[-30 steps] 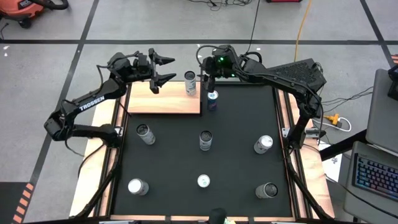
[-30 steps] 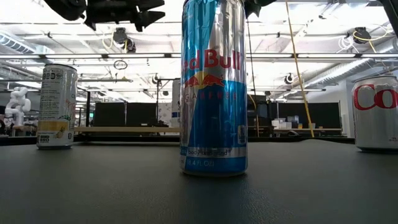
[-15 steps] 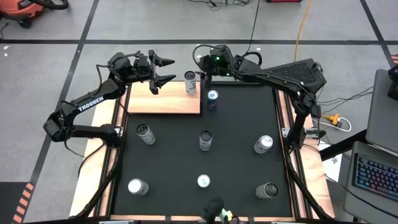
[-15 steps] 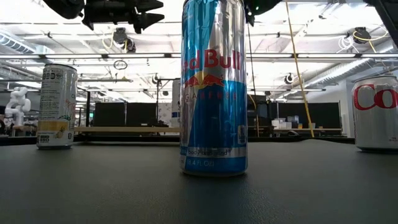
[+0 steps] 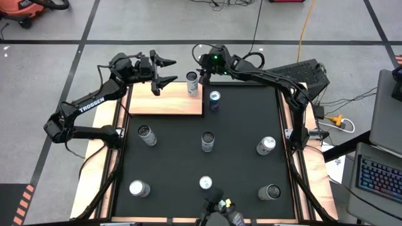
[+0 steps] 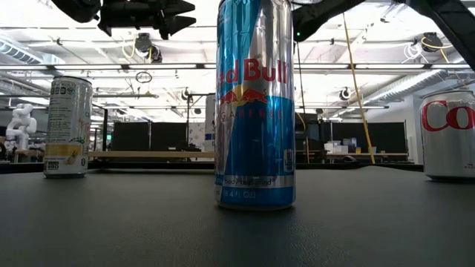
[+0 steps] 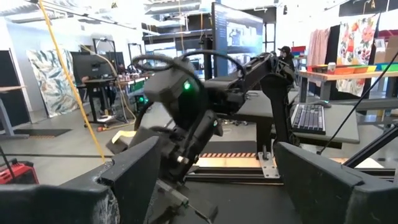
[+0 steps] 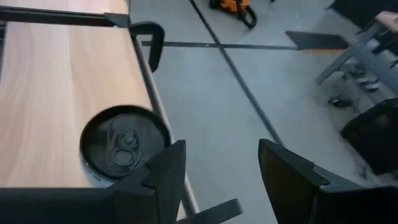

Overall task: Place canned beverage on shelf
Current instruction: Put the top white-blue soda can on the shelf

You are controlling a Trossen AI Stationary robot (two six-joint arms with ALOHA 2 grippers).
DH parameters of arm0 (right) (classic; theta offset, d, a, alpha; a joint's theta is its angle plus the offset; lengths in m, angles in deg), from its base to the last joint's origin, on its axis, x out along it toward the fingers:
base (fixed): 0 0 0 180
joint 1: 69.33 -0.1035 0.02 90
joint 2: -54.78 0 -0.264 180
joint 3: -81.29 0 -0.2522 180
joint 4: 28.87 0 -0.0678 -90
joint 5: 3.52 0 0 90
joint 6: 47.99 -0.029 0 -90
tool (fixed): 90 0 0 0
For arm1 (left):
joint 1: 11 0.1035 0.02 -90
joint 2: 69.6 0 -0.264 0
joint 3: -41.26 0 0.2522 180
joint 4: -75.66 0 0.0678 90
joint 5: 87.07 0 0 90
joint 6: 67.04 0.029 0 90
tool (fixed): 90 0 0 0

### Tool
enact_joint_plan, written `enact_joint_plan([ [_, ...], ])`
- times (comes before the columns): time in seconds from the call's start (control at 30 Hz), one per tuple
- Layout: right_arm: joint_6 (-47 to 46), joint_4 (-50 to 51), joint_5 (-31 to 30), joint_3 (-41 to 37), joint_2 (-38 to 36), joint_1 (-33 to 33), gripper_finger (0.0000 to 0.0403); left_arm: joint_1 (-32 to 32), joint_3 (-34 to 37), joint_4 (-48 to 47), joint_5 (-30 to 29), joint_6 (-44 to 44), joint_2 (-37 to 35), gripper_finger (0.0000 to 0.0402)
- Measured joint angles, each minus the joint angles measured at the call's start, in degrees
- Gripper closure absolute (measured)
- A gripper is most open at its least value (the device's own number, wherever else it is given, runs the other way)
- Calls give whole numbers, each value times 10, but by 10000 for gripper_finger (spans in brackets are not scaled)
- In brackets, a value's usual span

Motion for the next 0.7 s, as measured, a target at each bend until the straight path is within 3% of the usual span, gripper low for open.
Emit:
enact_joint_plan([
  [0.27,-20,-23,-1,0,9,4,296,0,0,0,0,-3,0,81],
  [0.7,-29,-42,29,0,8,4,365,0,0,0,0,-3,0,81],
])
